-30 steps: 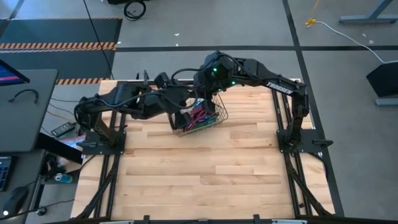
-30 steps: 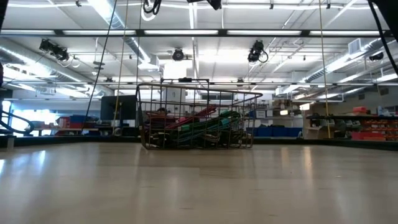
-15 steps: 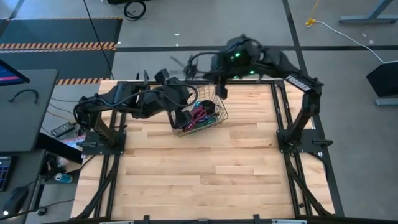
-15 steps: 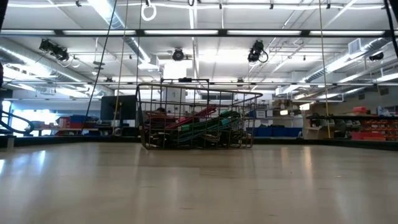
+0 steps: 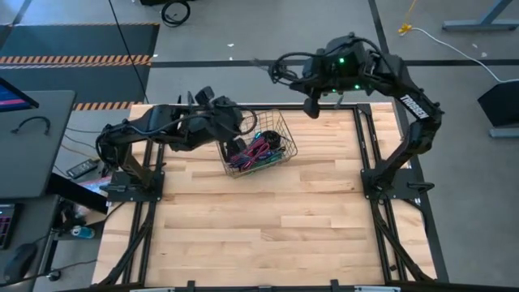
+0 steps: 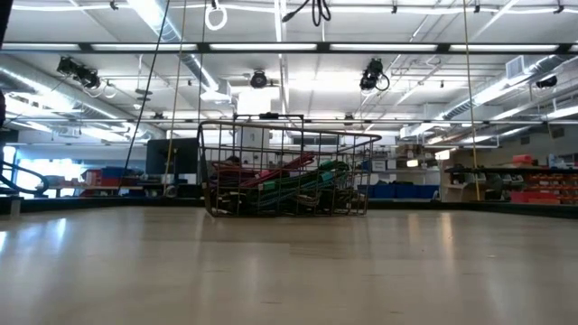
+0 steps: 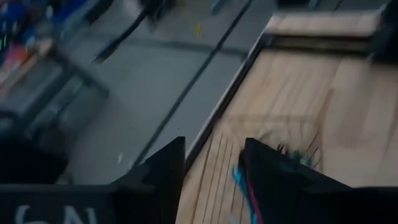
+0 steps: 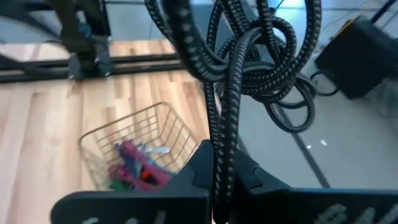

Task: Pick and place USB-C Cables
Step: Put the black charger cable into the wire basket

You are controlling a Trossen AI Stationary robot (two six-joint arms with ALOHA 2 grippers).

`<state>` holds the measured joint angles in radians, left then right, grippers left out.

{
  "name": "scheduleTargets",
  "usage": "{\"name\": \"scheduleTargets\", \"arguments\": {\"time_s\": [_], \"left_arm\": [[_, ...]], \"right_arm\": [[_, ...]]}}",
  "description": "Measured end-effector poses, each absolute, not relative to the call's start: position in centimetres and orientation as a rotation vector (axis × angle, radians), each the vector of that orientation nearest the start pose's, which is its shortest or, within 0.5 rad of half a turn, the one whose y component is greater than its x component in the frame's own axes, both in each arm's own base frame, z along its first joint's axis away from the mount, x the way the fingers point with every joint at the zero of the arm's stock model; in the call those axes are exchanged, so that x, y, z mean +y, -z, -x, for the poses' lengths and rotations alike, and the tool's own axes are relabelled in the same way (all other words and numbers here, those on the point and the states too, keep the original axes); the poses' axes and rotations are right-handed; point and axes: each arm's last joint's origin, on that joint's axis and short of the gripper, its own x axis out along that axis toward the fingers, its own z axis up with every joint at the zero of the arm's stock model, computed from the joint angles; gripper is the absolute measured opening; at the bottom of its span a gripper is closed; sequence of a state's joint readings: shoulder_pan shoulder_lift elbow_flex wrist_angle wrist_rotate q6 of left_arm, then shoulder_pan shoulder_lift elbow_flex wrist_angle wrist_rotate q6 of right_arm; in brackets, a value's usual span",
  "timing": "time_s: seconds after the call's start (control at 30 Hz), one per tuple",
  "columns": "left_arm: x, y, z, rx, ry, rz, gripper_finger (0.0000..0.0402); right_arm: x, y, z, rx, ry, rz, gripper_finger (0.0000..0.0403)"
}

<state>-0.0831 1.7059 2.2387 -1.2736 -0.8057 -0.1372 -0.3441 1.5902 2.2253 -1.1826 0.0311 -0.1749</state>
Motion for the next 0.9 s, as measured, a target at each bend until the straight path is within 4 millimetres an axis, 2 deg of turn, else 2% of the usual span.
{"name": "scheduleTargets", "arguments": {"time_s": [0.13,0.23,0.37,0.53,0.67,0.9], "left_arm": [[0.3,-47.0,-28.8,0.75,-0.822,-0.112,0.0173],[0.5,-46.5,-28.1,0.781,-0.874,-0.049,0.0173],[0.2,-46.6,-28.1,0.773,-0.858,-0.059,0.0174],[0.2,-46.7,-27.9,0.777,-0.857,-0.062,0.0174],[0.2,-46.7,-27.9,0.779,-0.855,-0.062,0.0174],[0.2,-46.7,-27.9,0.776,-0.856,-0.056,0.0174]], "right_arm": [[-8.7,-50.4,-25.5,0.634,0.292,0.055,0.0013],[-8.5,-49.1,-26.8,0.69,0.264,0.05,0.0013],[-8.5,-46.0,-29.1,0.717,0.16,0.011,0.0013],[-9.4,-41.0,-31.8,0.715,0.059,-0.062,0.0013],[-10.7,-37.4,-33.2,0.648,-0.011,-0.162,0.0013],[-12.1,-33.1,-34.3,0.484,-0.15,-0.351,0.0013]]}}
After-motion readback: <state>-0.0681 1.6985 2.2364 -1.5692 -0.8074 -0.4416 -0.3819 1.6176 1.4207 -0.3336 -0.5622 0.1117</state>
